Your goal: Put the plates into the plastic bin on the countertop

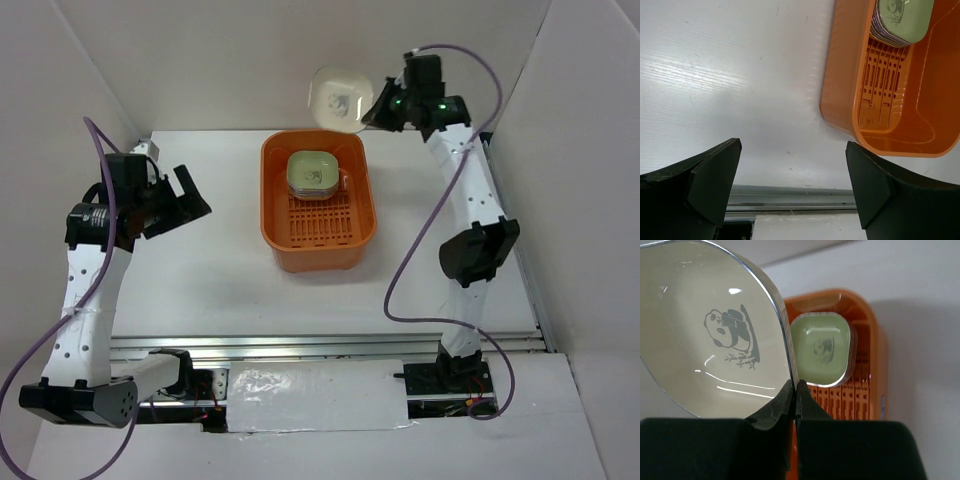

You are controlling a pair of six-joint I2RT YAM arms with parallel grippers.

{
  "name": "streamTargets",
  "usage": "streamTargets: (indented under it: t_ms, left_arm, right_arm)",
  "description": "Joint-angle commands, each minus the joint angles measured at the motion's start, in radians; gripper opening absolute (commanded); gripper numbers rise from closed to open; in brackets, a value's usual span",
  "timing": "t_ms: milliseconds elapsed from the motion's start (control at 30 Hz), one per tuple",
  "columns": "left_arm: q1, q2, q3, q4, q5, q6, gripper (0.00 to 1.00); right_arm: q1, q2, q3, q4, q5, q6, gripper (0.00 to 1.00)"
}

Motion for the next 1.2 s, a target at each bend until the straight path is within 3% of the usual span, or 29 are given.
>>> streamTargets:
  t_ms: [0, 233, 433, 500, 567, 633, 667, 700, 933, 1167]
  left_arm:
    - [0.008, -0.039, 0.011, -0.016, 0.039, 0.038, 0.99]
    - [0.008, -0.118, -0.049, -0.051, 0.039, 0.049, 0.99]
    - [0.005, -0.181, -0.124, -0.059, 0.033, 0.038, 0.99]
    - [0.007, -0.19, -0.134, -0.06, 0.02, 0.04, 0.99]
    - [0.007, -0.186, -0.129, -0.068, 0.013, 0.041, 0.99]
    - [0.007, -0.181, -0.12, -0.071, 0.008, 0.046, 0.99]
    - [0.005, -0.174, -0.115, -0.07, 0.01, 0.044, 0.99]
    - [0.007, -0.171, -0.112, -0.068, 0.01, 0.046, 0.99]
    - [0.007, -0.134, -0.039, -0.085, -0.032, 0.053, 0.99]
    - [0.052, 0.012, 0.19, -0.155, -0.256, 0.036, 0.99]
  right_arm:
    - [0.085, 0.048, 0.02, -0.052, -0.007, -0.074, 0.0]
    - [0.122, 0.149, 0.005, 0.003, 0.089, 0.003, 0.0]
    - [0.133, 0.229, 0.028, 0.005, 0.081, 0.003, 0.0]
    - [0.139, 0.237, 0.039, 0.02, 0.07, 0.012, 0.09]
    - [0.148, 0.235, 0.074, 0.025, 0.044, 0.025, 0.11]
    - [0.16, 0.224, 0.093, 0.026, 0.053, 0.032, 0.38]
    - [0.163, 0.209, 0.09, 0.037, 0.055, 0.035, 0.83]
    - [0.16, 0.201, 0.09, 0.037, 0.052, 0.046, 1.0]
    - [0.139, -0.008, 0.111, 0.025, 0.029, 0.052, 1.0]
    - [0.042, -0.49, -0.068, -0.052, 0.119, -0.067, 1.0]
